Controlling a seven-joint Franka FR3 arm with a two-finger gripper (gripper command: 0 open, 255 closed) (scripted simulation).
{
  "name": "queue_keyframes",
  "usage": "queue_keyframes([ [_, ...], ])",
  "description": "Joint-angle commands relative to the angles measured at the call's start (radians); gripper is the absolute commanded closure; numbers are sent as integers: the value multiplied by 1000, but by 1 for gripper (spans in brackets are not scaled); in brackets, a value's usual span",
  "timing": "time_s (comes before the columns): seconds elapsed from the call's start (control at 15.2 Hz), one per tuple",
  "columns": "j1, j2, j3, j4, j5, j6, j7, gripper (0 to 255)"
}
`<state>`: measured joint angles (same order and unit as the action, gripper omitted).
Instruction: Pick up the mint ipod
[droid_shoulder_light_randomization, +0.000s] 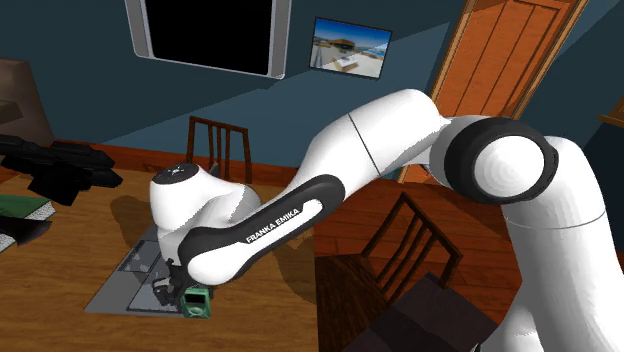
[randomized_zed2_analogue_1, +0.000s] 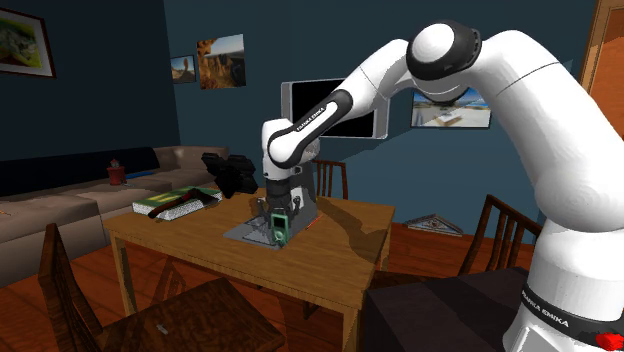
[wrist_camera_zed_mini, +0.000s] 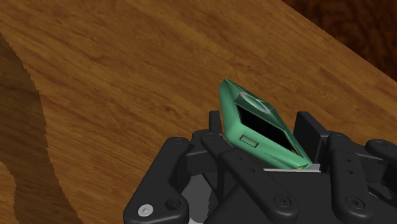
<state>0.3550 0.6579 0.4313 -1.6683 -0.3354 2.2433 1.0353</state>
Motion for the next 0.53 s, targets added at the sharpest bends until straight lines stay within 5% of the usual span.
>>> queue_keyframes([
  [0.0, -6, -19, 6, -4, 8, -15, -5, 255],
  [0.46, -15, -59, 21, 6, 28, -62, -17, 255],
])
